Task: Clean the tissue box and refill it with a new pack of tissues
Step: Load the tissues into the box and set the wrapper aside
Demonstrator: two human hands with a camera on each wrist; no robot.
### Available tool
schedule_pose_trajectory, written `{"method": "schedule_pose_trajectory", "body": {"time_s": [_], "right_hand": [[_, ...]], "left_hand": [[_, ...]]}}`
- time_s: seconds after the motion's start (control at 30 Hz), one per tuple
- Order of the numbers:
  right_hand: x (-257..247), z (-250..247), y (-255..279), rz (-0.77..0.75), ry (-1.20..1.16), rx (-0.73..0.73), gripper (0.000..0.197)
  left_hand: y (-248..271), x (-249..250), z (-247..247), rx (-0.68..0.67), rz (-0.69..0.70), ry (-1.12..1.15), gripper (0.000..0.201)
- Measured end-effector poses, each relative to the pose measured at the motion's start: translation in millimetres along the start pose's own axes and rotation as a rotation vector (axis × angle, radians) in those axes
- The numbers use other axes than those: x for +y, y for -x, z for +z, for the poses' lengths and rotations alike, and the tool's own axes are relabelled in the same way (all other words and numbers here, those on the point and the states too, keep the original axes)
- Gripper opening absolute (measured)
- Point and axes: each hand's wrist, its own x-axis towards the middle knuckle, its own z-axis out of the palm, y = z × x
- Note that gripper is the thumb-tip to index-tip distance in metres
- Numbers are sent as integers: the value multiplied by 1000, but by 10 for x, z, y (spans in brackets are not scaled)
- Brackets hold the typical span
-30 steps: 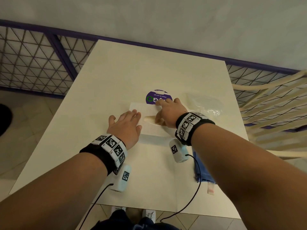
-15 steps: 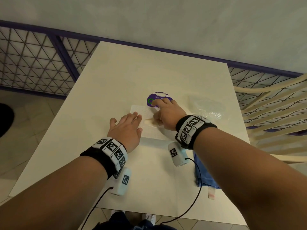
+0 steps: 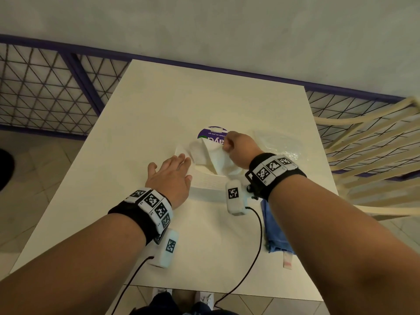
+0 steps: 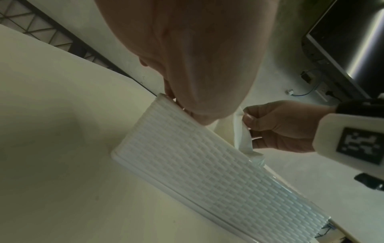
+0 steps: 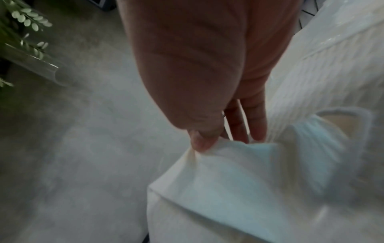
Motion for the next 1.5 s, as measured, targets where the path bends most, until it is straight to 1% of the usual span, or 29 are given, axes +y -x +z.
{"method": "schedule_pose_trajectory", "body": {"time_s": [0.13, 0.23, 0.27, 0.33, 0.37, 0.43, 0.5, 0.57, 0.6, 0.67, 0.7, 0.77, 0.83, 0.93, 0.97, 1.03, 1.17, 1.3, 1.43, 1.5], "right_hand": [[-28, -14, 41, -7, 43, -86, 20], [-16, -36, 113, 6, -37, -60, 15], [-1, -56, 147, 17, -59, -46, 19], [62, -106, 254, 59, -77, -5, 35], [99, -130, 338, 80, -48, 26, 39], [223, -118, 547, 150, 58, 92, 39], [415, 1, 782, 252, 89, 134, 36], [581, 184, 940, 324, 72, 162, 32], [628, 269, 977, 322, 90, 166, 31], [609, 345, 1007, 294, 178, 77, 32], [594, 351, 982, 285, 192, 60, 35], [499, 283, 903, 287, 202, 56, 36], [460, 203, 753, 285, 206, 94, 35], [379, 105, 572, 274, 238, 50, 33], [370, 77, 519, 265, 231, 69, 32], [331, 40, 446, 302, 210, 83, 32], [306, 26, 397, 318, 254, 78, 35], [323, 53, 391, 322, 237, 93, 34], [310, 72, 400, 347, 143, 127, 32], [305, 66, 425, 343, 102, 130, 39]], "left_hand": [[-2, 1, 13, 10, 7, -4, 48], [0, -6, 36, 13, 17, 3, 48], [9, -17, 43, 18, 24, 16, 48], [34, -52, 60, 37, 41, 70, 50], [59, -82, 75, 69, 52, 101, 51], [144, -148, 88, 194, 85, 147, 53], [254, -203, 84, 310, 120, 151, 46], [356, -239, 85, 343, 147, 132, 38], [390, -243, 87, 329, 156, 113, 37], [413, -240, 111, 265, 169, 45, 42], [403, -231, 116, 237, 166, 7, 44], [340, -211, 83, 165, 131, -48, 45], [215, -204, 42, 103, 94, -72, 51], [-6, -191, -23, 58, 61, -112, 60], [-76, -194, -36, 43, 54, -126, 61], [-177, -197, -62, 7, 34, -138, 64], [-231, -197, -66, -15, 26, -136, 68], [-226, -181, -42, -25, 5, -117, 70], [-226, -172, -45, -53, -5, -98, 72], [-221, -135, -75, -78, 3, -86, 74]]}}
